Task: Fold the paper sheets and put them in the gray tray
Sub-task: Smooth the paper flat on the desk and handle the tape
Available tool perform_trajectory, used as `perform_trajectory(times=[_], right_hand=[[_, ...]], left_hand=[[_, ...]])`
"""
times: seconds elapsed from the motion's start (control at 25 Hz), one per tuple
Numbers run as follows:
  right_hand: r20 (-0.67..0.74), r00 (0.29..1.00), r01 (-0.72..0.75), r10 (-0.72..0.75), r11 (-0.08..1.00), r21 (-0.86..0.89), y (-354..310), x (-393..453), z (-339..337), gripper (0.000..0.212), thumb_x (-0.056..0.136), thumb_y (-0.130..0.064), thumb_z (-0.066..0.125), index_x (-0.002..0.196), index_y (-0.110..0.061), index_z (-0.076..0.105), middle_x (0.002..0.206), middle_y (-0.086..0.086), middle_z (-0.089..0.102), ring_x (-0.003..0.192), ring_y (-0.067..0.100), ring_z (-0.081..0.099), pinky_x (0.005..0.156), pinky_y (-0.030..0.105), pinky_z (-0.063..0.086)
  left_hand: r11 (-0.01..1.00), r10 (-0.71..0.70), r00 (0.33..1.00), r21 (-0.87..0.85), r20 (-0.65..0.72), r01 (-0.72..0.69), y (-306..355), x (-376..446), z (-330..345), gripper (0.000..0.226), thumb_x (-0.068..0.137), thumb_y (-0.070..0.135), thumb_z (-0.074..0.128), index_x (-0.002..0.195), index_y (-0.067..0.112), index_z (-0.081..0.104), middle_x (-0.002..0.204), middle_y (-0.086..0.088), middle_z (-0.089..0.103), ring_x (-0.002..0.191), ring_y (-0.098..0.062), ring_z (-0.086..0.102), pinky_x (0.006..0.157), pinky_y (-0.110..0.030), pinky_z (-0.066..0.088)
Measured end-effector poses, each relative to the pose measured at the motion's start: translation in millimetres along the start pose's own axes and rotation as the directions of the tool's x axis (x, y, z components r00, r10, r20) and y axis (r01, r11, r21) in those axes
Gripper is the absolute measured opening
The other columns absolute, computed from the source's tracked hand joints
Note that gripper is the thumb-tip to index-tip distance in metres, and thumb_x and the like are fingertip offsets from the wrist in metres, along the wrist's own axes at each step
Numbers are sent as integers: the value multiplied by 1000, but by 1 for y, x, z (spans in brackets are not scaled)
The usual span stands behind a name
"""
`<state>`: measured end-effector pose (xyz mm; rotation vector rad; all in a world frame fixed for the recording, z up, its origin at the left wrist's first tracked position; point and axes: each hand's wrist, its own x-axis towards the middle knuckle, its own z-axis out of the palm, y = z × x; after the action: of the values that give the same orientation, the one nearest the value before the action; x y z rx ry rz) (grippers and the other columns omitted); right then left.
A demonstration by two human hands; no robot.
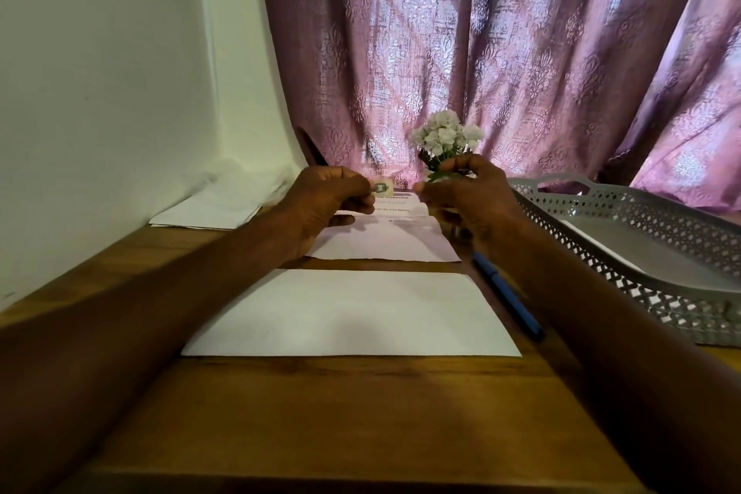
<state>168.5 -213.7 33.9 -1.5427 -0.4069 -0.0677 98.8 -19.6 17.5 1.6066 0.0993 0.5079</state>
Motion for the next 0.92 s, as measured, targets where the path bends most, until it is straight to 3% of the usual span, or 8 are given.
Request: perform_trajectory(times=[0.16, 0.32, 0.48, 0.56, 0.64, 0.76, 0.84, 0.92], right_hand=[[172, 982, -51, 82, 983, -177, 5, -4, 16, 32, 88, -46, 76, 100, -17, 74, 96, 1, 78, 91, 19, 74, 68, 30, 58], [159, 978, -125, 134, 990, -66, 5, -1, 14, 8, 90, -22, 77, 94, -15, 78, 89, 3, 81, 84, 17, 76, 67, 28, 58], [136, 981, -133, 137, 990, -43, 5, 3, 12, 10, 88, -15, 75, 97, -12, 79, 89, 6, 80, 75, 14, 74, 62, 26, 56], [96, 988, -120, 124, 992, -46, 6, 3, 10, 12, 87, -14, 75, 97, -9, 79, 88, 8, 79, 72, 14, 72, 57, 24, 55], [56, 992, -111, 116, 991, -75, 4, 4, 3, 12, 86, -15, 76, 94, -6, 78, 83, 7, 79, 68, 13, 71, 51, 20, 53], [187, 976, -25, 108, 918, -395, -5, 6, -12, 13, 86, -21, 79, 88, -8, 78, 71, -1, 77, 60, 7, 70, 44, 17, 49], [317, 945, 122, 83, 809, -575, -13, 6, -16, 13, 86, -23, 81, 83, -11, 80, 63, -6, 74, 52, 0, 66, 46, 19, 50], [374, 923, 180, 86, 763, -621, -22, 6, -21, 12, 85, -24, 82, 82, -12, 81, 64, -4, 74, 54, 4, 66, 52, 24, 52]], left_hand=[[996, -19, 999, -90, 25, 21, -3, 1, 3, 21, 96, 20, 71, 110, 6, 75, 92, -9, 80, 86, -21, 78, 83, -36, 56], [998, -20, 994, -64, 109, 27, -6, 2, 8, 16, 94, 19, 73, 106, 8, 76, 97, -11, 81, 92, -24, 79, 82, -36, 58], [999, -21, 993, -36, 113, 25, -5, -2, 12, 17, 91, 17, 77, 106, 9, 75, 96, -10, 81, 82, -22, 79, 68, -31, 58], [994, -32, 996, 105, 84, 23, -3, -3, 13, 25, 86, 21, 82, 107, 10, 74, 96, -13, 80, 74, -23, 78, 66, -33, 60], [932, -20, 996, 362, 91, -14, -2, -2, 11, 33, 81, 32, 87, 103, 13, 72, 90, -10, 77, 70, -20, 72, 62, -31, 57], [790, 23, 938, 569, 346, -229, 1, -2, 1, 25, 78, 48, 86, 87, 26, 79, 82, 5, 75, 74, -4, 65, 65, -24, 48], [724, 4, 849, 584, 528, -367, 3, -4, -4, 29, 75, 59, 83, 90, 34, 80, 80, 8, 70, 71, 3, 59, 69, -24, 43], [678, -49, 769, 586, 637, -443, 2, -6, -5, 38, 72, 68, 80, 99, 43, 79, 84, 9, 65, 71, 6, 55, 70, -24, 40]])
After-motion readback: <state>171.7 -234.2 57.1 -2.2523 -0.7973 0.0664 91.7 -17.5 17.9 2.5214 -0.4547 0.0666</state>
